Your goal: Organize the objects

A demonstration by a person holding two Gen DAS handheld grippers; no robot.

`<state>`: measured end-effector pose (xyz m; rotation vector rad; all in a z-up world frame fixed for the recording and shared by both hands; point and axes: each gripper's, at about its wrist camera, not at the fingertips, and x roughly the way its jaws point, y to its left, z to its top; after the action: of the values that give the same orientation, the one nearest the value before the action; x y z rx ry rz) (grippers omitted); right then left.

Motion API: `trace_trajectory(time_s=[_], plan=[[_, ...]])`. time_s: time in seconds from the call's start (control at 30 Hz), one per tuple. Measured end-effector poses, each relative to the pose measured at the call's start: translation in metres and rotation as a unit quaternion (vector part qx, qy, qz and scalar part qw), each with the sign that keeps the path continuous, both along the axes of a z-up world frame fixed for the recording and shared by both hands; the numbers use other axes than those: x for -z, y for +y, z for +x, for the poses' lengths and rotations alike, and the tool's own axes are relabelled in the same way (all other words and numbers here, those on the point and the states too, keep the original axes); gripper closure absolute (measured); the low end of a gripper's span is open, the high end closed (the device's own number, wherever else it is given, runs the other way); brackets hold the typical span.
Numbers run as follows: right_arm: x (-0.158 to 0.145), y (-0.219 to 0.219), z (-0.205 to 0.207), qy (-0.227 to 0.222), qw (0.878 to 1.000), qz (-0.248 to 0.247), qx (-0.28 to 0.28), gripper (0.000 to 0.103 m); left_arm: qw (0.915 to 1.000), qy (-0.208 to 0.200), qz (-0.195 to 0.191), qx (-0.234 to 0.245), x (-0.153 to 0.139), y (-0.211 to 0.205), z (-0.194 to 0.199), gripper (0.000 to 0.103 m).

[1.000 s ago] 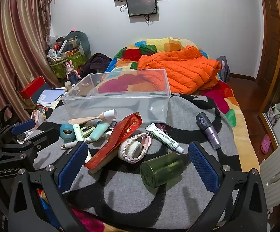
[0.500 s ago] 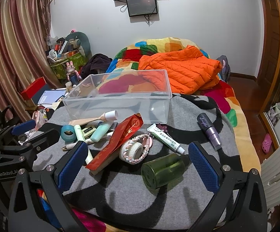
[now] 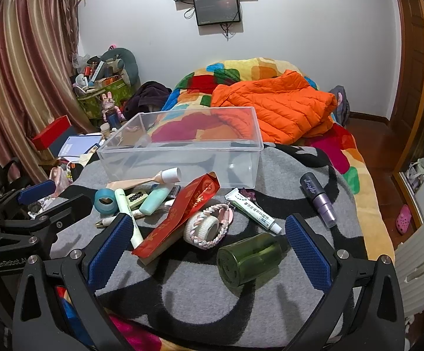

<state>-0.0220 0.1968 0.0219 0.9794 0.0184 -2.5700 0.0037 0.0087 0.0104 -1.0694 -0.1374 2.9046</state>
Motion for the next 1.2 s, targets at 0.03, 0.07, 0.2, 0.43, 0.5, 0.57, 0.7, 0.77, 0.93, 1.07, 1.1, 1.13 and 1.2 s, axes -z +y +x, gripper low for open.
trace_trajectory(time_s=[0.03, 0.07, 0.2, 0.43, 0.5, 0.57, 0.7, 0.77, 0.93, 1.07, 1.1, 1.13, 1.2], plan=[[0.0, 0.0, 0.0, 0.0, 1.0, 0.0, 0.0, 0.0, 1.0, 0.0, 0.0, 0.0, 0.0, 0.0, 0.0, 0.0], [0.0, 0.0, 0.0, 0.0, 1.0, 0.0, 0.0, 0.0, 1.0, 0.0, 0.0, 0.0, 0.0, 0.0, 0.0, 0.0], [0.0, 0.0, 0.0, -0.001, 1.0, 0.0, 0.0, 0.0, 1.0, 0.001, 0.0, 0.002, -0.001, 0.001, 0.0, 0.0], [0.0, 0.0, 0.001, -0.001, 1.0, 0.0, 0.0, 0.0, 1.0, 0.008, 0.0, 0.005, -0.002, 0.002, 0.004, 0.0], [-0.001, 0.0, 0.001, 0.0, 1.0, 0.0, 0.0, 0.0, 1.0, 0.007, 0.001, 0.006, -0.002, 0.002, 0.004, 0.0], [-0.001, -0.001, 0.001, 0.001, 1.0, 0.0, 0.0, 0.0, 0.9999, 0.006, 0.004, 0.008, -0.002, 0.002, 0.004, 0.0], [-0.001, 0.0, 0.001, 0.001, 1.0, 0.0, 0.0, 0.0, 0.9999, 0.002, 0.008, 0.011, -0.001, 0.003, 0.003, 0.0], [-0.001, 0.0, 0.001, 0.0, 1.0, 0.0, 0.0, 0.0, 0.9999, 0.003, 0.01, 0.013, -0.001, 0.002, 0.003, 0.0], [-0.001, 0.0, 0.001, -0.001, 1.0, 0.0, 0.002, 0.0, 0.9998, 0.005, 0.011, 0.017, -0.001, 0.003, 0.004, 0.0], [0.0, 0.002, 0.001, -0.002, 1.0, -0.002, 0.004, 0.0, 0.9996, 0.003, 0.019, 0.021, 0.001, 0.001, 0.003, 0.0], [0.0, 0.002, 0.0, -0.001, 1.0, 0.0, 0.006, 0.0, 0.9995, 0.001, 0.023, 0.021, 0.002, -0.001, 0.003, 0.0], [0.001, 0.003, 0.0, 0.0, 1.0, 0.002, 0.008, 0.0, 0.9994, -0.005, 0.029, 0.018, 0.003, -0.004, 0.001, 0.0], [0.001, 0.005, 0.0, 0.002, 1.0, 0.004, 0.011, 0.0, 0.9993, -0.013, 0.035, 0.01, 0.006, -0.009, -0.002, 0.0]])
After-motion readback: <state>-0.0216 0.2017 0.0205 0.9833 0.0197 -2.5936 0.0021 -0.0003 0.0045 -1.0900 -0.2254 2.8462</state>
